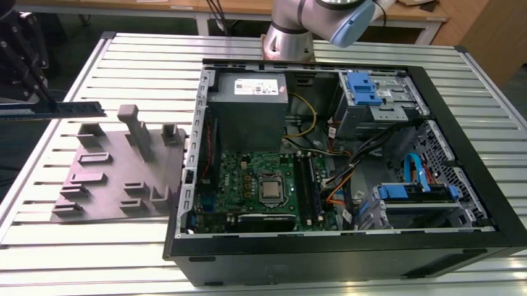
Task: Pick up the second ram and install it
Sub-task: 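Pick up the second ram and move it above second insertion slot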
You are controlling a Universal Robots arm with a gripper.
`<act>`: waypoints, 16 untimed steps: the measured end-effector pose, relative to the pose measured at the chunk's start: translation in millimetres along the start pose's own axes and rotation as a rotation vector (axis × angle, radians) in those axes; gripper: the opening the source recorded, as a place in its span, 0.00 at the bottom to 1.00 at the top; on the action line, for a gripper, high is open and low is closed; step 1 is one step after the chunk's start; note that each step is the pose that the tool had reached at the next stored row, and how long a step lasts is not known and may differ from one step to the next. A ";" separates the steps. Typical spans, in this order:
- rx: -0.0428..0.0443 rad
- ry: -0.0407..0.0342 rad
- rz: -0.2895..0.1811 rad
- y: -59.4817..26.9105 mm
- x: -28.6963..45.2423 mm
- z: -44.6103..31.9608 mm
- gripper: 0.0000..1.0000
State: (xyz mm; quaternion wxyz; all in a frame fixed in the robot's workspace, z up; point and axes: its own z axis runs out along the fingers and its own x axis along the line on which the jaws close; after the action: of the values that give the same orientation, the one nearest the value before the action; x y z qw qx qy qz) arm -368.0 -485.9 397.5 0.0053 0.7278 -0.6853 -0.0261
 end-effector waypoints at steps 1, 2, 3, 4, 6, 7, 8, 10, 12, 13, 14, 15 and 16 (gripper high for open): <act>-0.0001 0.0000 0.000 -4.2 0.2 -0.1 0.14; -0.0003 0.0000 0.000 -8.7 0.5 -0.2 0.14; -0.0004 -0.0001 0.000 -13.5 0.8 -0.3 0.14; -0.0004 -0.0001 0.000 -18.0 1.1 -0.4 0.14; -0.0009 0.0000 0.000 -27.1 1.6 -0.8 0.14; -0.0009 -0.0002 0.000 -31.5 1.9 -0.8 0.14; -0.0010 -0.0002 0.000 -35.7 2.1 -1.0 0.14; -0.0013 -0.0001 0.000 -43.7 2.6 -1.3 0.14; -0.0014 -0.0002 0.000 -51.1 3.1 -1.5 0.14; -0.0015 -0.0002 0.000 -54.5 3.2 -1.6 0.14; -0.0015 -0.0001 0.000 -57.8 3.4 -1.6 0.14; -0.0016 -0.0001 0.000 -60.8 3.6 -1.8 0.14; -0.0016 -0.0002 0.000 -63.9 3.8 -1.8 0.14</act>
State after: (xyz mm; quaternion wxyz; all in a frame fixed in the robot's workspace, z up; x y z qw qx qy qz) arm -304.0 -485.9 396.4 0.0059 0.7278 -0.6853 -0.0267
